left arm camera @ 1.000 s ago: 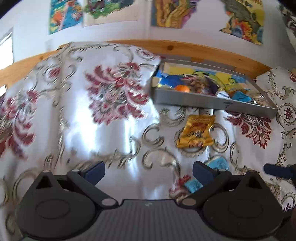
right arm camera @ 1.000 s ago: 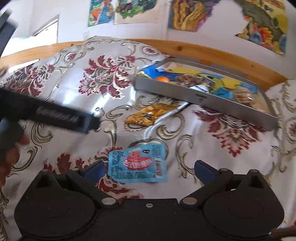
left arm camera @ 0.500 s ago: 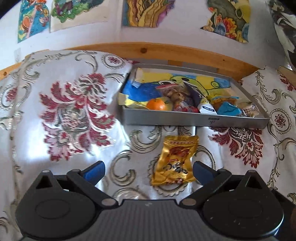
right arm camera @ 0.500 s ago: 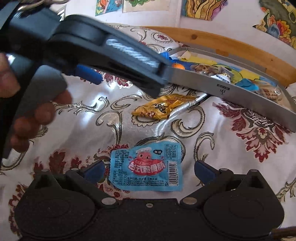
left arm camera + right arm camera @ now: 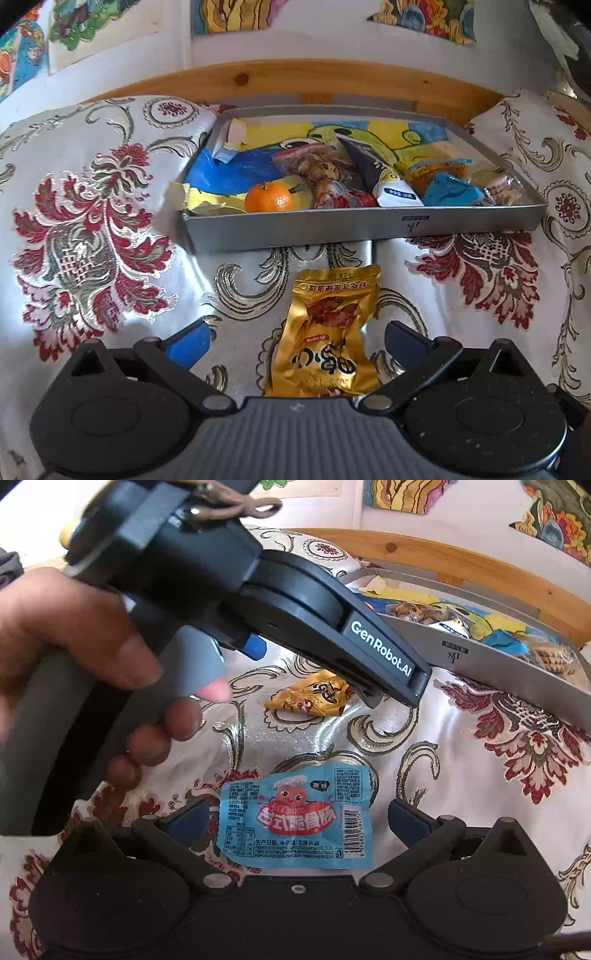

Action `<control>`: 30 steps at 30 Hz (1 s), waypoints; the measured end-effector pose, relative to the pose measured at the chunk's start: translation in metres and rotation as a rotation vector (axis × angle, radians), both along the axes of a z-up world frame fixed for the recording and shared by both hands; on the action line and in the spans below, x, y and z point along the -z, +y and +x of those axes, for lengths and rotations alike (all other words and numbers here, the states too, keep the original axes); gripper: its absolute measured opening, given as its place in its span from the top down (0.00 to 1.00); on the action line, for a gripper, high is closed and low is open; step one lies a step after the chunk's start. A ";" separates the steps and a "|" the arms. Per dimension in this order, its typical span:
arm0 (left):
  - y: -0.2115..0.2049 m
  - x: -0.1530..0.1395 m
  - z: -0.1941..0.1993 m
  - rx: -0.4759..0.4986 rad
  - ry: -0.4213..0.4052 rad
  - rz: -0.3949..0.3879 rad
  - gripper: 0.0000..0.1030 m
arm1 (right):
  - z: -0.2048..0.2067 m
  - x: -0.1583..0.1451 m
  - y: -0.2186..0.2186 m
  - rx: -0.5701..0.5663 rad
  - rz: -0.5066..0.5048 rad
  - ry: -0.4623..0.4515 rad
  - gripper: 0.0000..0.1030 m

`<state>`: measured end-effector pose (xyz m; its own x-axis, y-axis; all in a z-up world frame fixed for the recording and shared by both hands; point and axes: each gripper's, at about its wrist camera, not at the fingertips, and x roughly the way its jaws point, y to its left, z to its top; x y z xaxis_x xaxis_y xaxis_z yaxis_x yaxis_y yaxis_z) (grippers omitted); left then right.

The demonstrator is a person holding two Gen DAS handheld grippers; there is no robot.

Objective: Organize snacks
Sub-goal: 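Close the left tool on the gold packet while the right tool grasps the sausage packet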

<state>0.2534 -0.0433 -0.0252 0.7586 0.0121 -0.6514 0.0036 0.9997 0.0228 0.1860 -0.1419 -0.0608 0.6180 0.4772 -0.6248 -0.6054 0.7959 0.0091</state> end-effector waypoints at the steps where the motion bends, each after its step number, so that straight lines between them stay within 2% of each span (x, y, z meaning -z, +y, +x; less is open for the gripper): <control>1: 0.001 0.002 0.003 0.004 0.009 -0.004 0.01 | 0.001 0.001 0.000 0.001 0.000 0.006 0.01; 6: 0.011 0.013 0.015 0.008 0.070 -0.053 0.01 | 0.006 0.004 0.004 -0.006 0.004 0.018 0.01; 11: 0.027 0.021 0.022 -0.011 0.121 -0.168 0.01 | 0.008 0.006 0.007 -0.013 0.011 0.032 0.01; 16: 0.029 0.021 0.025 0.011 0.123 -0.183 0.01 | 0.009 0.006 0.009 -0.012 0.015 0.039 0.01; 22: 0.030 0.021 0.023 0.073 0.108 -0.203 0.15 | 0.010 0.007 0.009 -0.012 0.013 0.050 0.01; 30: 0.027 0.013 0.017 0.090 0.123 -0.204 0.38 | 0.008 0.011 0.012 -0.013 -0.011 0.045 0.01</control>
<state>0.2709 -0.0160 -0.0387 0.6657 -0.1937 -0.7207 0.0835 0.9790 -0.1860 0.1944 -0.1297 -0.0714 0.5829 0.4783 -0.6569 -0.6151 0.7879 0.0279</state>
